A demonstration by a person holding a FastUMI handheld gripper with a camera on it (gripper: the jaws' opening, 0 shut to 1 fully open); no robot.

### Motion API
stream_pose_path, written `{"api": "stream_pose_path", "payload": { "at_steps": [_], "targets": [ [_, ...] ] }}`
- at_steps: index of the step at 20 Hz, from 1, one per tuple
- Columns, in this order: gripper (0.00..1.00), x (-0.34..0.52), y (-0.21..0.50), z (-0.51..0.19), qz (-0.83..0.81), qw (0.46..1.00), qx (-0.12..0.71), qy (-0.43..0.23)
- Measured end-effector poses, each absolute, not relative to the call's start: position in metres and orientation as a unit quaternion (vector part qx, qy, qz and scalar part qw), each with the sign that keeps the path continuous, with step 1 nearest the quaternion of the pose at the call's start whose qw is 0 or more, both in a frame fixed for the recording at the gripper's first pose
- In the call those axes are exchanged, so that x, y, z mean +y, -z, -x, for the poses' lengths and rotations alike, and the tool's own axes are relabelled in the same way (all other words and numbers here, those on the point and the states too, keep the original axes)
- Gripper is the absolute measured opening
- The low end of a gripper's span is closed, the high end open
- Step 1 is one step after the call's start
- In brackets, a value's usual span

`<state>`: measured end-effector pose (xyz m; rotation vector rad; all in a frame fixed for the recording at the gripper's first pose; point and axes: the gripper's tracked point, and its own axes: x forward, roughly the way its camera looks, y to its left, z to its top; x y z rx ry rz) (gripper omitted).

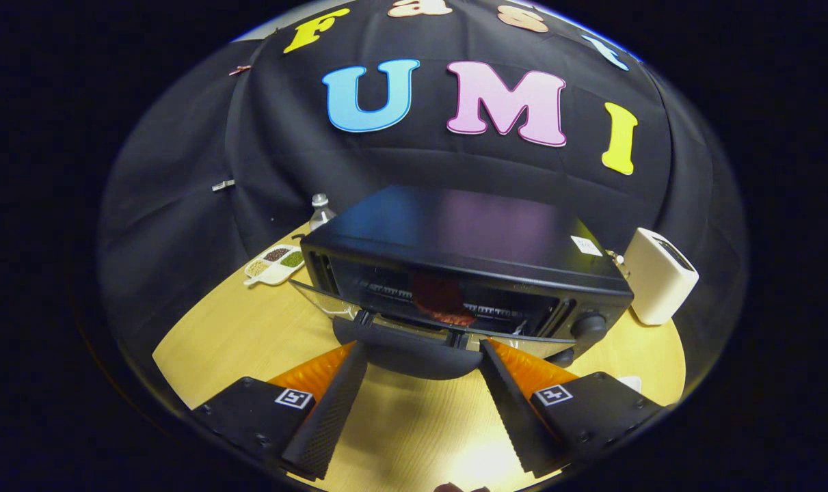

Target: Open the toaster oven, put the food inside, and close the toaster oven door.

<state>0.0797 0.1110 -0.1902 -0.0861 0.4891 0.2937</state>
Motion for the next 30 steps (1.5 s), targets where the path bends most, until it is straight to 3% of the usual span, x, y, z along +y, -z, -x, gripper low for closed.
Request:
{"api": "stream_pose_path", "payload": {
  "at_steps": [9,20,30],
  "targets": [
    [1.0,0.108,0.123,-0.112,0.043,0.975,0.167,-0.14],
    [1.0,0.052,0.012,-0.06,0.03,0.992,0.062,-0.106],
    [1.0,-0.014,-0.01,-0.004,0.028,0.998,0.046,-0.041]
  ]
}}
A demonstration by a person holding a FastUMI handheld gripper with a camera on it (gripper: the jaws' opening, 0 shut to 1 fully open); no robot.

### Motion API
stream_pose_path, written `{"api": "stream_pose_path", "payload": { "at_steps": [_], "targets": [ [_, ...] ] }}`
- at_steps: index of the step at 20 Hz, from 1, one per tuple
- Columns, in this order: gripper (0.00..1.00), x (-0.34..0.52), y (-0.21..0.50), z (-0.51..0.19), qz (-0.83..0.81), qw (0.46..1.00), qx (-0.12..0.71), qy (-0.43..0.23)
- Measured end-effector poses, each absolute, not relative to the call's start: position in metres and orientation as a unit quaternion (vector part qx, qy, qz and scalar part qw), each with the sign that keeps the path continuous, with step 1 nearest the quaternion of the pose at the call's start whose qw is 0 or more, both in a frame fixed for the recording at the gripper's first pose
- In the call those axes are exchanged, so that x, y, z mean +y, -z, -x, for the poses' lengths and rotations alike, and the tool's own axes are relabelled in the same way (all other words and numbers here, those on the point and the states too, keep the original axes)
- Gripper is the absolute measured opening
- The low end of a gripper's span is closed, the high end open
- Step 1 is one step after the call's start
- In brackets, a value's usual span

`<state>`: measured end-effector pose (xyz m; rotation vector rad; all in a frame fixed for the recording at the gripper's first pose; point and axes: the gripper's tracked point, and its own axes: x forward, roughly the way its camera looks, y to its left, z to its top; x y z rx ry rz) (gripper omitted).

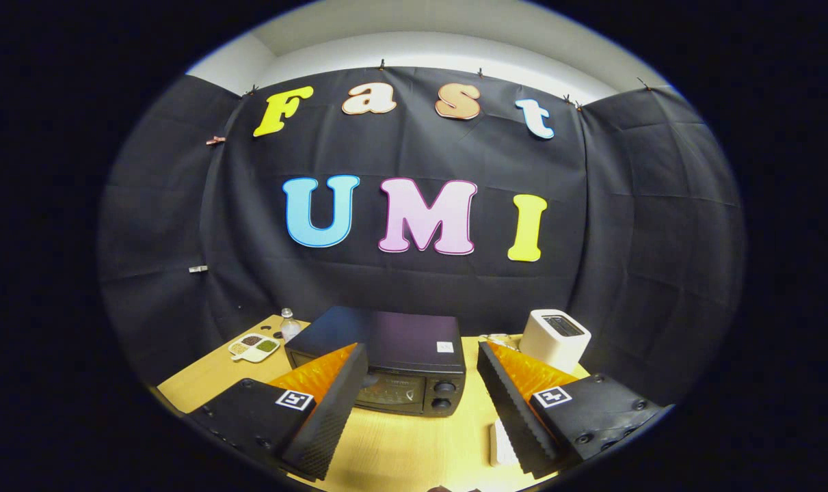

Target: Open the toaster oven, put the food inside, and close the toaster oven door.

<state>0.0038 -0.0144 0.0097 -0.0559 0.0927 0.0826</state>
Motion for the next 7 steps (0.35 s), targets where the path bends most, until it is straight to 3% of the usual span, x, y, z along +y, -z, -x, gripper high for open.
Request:
{"api": "stream_pose_path", "payload": {
  "at_steps": [7],
  "targets": [
    [1.0,-0.0072,-0.0124,-0.0036,0.02,0.998,0.048,-0.046]
  ]
}}
